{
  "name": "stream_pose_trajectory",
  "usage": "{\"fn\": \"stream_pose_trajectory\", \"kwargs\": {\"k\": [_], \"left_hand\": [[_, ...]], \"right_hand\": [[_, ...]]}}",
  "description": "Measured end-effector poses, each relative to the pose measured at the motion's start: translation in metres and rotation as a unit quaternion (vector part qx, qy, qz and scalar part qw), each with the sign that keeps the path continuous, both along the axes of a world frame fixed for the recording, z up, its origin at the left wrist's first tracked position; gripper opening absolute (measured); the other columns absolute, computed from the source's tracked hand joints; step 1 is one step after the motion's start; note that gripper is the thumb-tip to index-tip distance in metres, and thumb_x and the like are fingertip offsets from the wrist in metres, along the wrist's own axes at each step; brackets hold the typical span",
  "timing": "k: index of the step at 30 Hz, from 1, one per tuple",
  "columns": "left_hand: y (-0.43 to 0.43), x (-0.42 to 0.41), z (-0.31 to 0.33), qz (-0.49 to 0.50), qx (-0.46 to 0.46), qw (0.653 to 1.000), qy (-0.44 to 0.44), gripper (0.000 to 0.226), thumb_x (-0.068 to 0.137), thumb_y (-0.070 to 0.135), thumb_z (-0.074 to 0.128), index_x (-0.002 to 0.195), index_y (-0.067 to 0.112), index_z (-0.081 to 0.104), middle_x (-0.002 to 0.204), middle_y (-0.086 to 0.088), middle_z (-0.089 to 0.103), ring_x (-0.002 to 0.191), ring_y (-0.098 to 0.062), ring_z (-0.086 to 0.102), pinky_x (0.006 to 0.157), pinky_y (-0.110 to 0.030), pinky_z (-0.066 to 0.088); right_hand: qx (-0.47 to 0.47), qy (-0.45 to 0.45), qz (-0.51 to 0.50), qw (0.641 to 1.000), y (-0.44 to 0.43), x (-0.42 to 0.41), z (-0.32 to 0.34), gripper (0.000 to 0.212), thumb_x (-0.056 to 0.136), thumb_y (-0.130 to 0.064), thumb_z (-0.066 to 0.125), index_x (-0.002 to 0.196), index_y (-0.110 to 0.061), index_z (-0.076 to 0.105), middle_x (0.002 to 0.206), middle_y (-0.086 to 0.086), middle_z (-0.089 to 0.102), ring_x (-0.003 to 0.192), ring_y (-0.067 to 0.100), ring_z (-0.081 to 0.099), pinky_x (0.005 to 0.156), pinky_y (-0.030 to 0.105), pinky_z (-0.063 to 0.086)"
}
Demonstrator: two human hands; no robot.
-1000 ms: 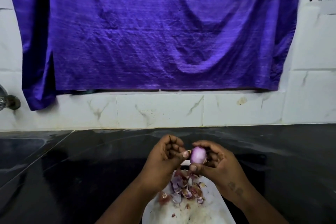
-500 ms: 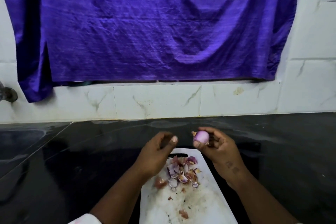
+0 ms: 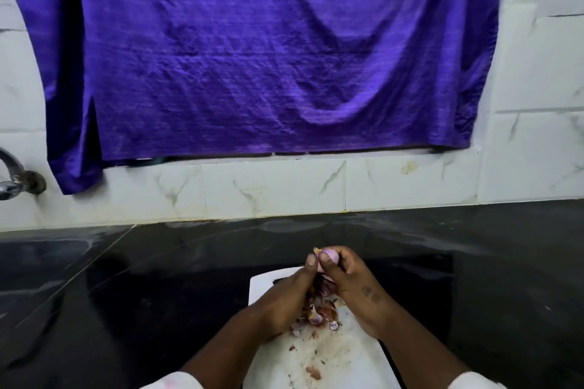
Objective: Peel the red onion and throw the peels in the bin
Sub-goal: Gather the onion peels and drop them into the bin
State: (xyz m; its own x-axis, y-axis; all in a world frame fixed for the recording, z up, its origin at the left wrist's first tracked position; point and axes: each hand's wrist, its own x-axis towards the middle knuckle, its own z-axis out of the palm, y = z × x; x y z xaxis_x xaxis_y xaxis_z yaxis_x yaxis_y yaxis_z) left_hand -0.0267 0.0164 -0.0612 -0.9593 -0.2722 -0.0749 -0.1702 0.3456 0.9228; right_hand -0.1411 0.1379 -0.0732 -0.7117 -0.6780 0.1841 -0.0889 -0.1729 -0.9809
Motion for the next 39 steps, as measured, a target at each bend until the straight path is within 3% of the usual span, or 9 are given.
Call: {"fn": "stream_pose_trajectory", "kwargs": {"k": [6, 9, 12, 17, 22, 27, 31, 37, 39], "left_hand": [[0.006, 0.023, -0.008, -0.016, 0.040, 0.999, 0.027, 0.075, 0.081, 0.098, 0.026, 0.136, 0.059, 0.058, 0.133, 0.005, 0.074, 0.126, -0.016, 0.069, 0.119, -0.048, 0.046], [0.013, 0.037, -0.009, -0.015, 0.033, 0.999, 0.008, 0.081, 0.082, 0.097, 0.018, 0.131, 0.052, 0.064, 0.117, -0.001, 0.080, 0.114, -0.023, 0.075, 0.108, -0.053, 0.055], [0.025, 0.054, -0.005, -0.022, 0.053, 0.998, 0.010, 0.088, 0.086, 0.094, 0.012, 0.123, 0.037, 0.069, 0.106, 0.001, 0.081, 0.094, -0.014, 0.074, 0.081, -0.036, 0.054], [0.032, 0.067, -0.009, 0.034, 0.095, 0.994, 0.046, 0.066, 0.088, 0.091, 0.018, 0.109, 0.061, 0.072, 0.122, 0.014, 0.078, 0.111, 0.001, 0.071, 0.103, -0.025, 0.051], [0.024, 0.067, 0.004, 0.129, 0.118, 0.982, 0.065, 0.082, 0.094, 0.078, 0.005, 0.152, 0.035, 0.045, 0.144, 0.008, 0.057, 0.133, -0.011, 0.049, 0.107, -0.031, 0.029], [0.014, 0.048, 0.010, 0.129, 0.088, 0.987, 0.046, 0.096, 0.088, 0.083, 0.011, 0.156, 0.024, 0.046, 0.158, -0.001, 0.051, 0.131, -0.011, 0.049, 0.106, -0.032, 0.028], [0.018, 0.049, 0.003, 0.094, 0.090, 0.992, 0.002, 0.107, 0.080, 0.088, 0.014, 0.160, 0.021, 0.040, 0.166, -0.001, 0.040, 0.152, -0.018, 0.038, 0.113, -0.034, 0.030], [0.041, 0.073, 0.003, 0.054, 0.073, 0.996, 0.019, 0.076, 0.094, 0.081, 0.006, 0.128, 0.048, 0.065, 0.142, 0.003, 0.064, 0.109, -0.002, 0.069, 0.090, -0.022, 0.051], [0.051, 0.082, 0.004, 0.034, 0.061, 0.997, 0.016, 0.079, 0.094, 0.085, 0.005, 0.119, 0.051, 0.071, 0.120, 0.000, 0.078, 0.090, -0.008, 0.077, 0.076, -0.027, 0.060]], "right_hand": [[0.030, -0.003, 0.018, 0.999, 0.010, 0.022, 0.005, 0.050, 0.080, -0.057, 0.076, 0.113, -0.021, 0.068, 0.114, 0.011, 0.075, 0.109, 0.027, 0.073, 0.099, 0.053, 0.056], [0.041, 0.001, 0.025, 0.999, 0.020, 0.041, 0.008, 0.045, 0.087, -0.051, 0.072, 0.115, -0.016, 0.065, 0.112, 0.021, 0.074, 0.104, 0.035, 0.073, 0.097, 0.059, 0.054], [0.037, -0.004, 0.031, 0.999, 0.032, 0.057, 0.008, 0.049, 0.088, -0.049, 0.073, 0.115, -0.009, 0.064, 0.114, 0.022, 0.073, 0.107, 0.039, 0.072, 0.096, 0.058, 0.056], [0.010, -0.011, 0.025, 1.000, 0.053, 0.075, 0.013, 0.043, 0.092, -0.041, 0.069, 0.113, -0.004, 0.065, 0.116, 0.023, 0.072, 0.103, 0.029, 0.074, 0.088, 0.041, 0.059], [-0.009, -0.036, -0.049, 0.998, 0.048, 0.055, 0.028, 0.036, 0.094, -0.041, 0.065, 0.114, -0.011, 0.066, 0.116, 0.008, 0.073, 0.114, 0.025, 0.071, 0.108, 0.041, 0.049], [0.027, 0.019, -0.061, 0.998, 0.027, 0.030, 0.018, 0.028, 0.094, -0.044, 0.063, 0.085, -0.016, 0.064, 0.092, 0.007, 0.066, 0.093, 0.021, 0.064, 0.107, 0.048, 0.048], [0.043, 0.043, -0.027, 0.998, 0.025, 0.031, 0.008, 0.033, 0.097, -0.044, 0.064, 0.092, -0.012, 0.065, 0.091, 0.001, 0.066, 0.093, 0.015, 0.065, 0.105, 0.045, 0.049], [0.064, 0.017, -0.017, 0.998, 0.036, 0.071, 0.006, 0.040, 0.094, -0.047, 0.066, 0.114, -0.012, 0.064, 0.115, 0.010, 0.074, 0.109, 0.023, 0.071, 0.099, 0.043, 0.056], [0.055, -0.007, 0.002, 0.998, 0.041, 0.093, 0.008, 0.040, 0.095, -0.047, 0.064, 0.113, -0.011, 0.063, 0.110, 0.012, 0.076, 0.091, 0.023, 0.077, 0.072, 0.038, 0.063]]}}
